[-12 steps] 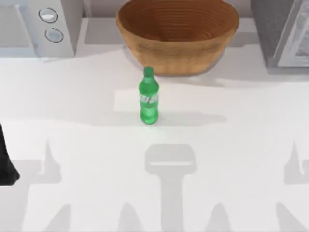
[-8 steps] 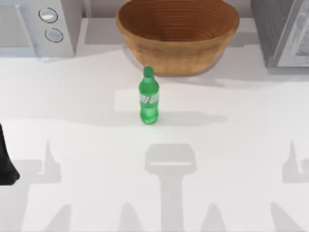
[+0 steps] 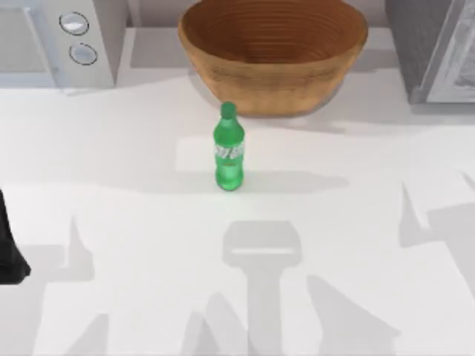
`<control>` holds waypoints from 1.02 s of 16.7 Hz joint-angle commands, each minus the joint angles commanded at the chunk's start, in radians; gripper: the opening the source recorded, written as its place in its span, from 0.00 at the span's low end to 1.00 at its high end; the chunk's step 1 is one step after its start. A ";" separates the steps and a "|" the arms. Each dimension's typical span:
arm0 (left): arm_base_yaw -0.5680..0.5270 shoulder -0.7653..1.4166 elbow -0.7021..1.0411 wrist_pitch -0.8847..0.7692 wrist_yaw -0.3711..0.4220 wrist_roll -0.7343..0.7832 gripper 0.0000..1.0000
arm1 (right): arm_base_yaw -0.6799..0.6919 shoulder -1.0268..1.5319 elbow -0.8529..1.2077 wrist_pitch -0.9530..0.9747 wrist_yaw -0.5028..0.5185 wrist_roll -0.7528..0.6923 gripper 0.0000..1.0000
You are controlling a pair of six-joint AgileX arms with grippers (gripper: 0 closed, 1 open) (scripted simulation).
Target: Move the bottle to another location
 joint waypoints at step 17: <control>0.000 0.000 0.000 0.000 0.000 0.000 1.00 | 0.406 1.687 0.393 1.190 -0.090 0.000 1.00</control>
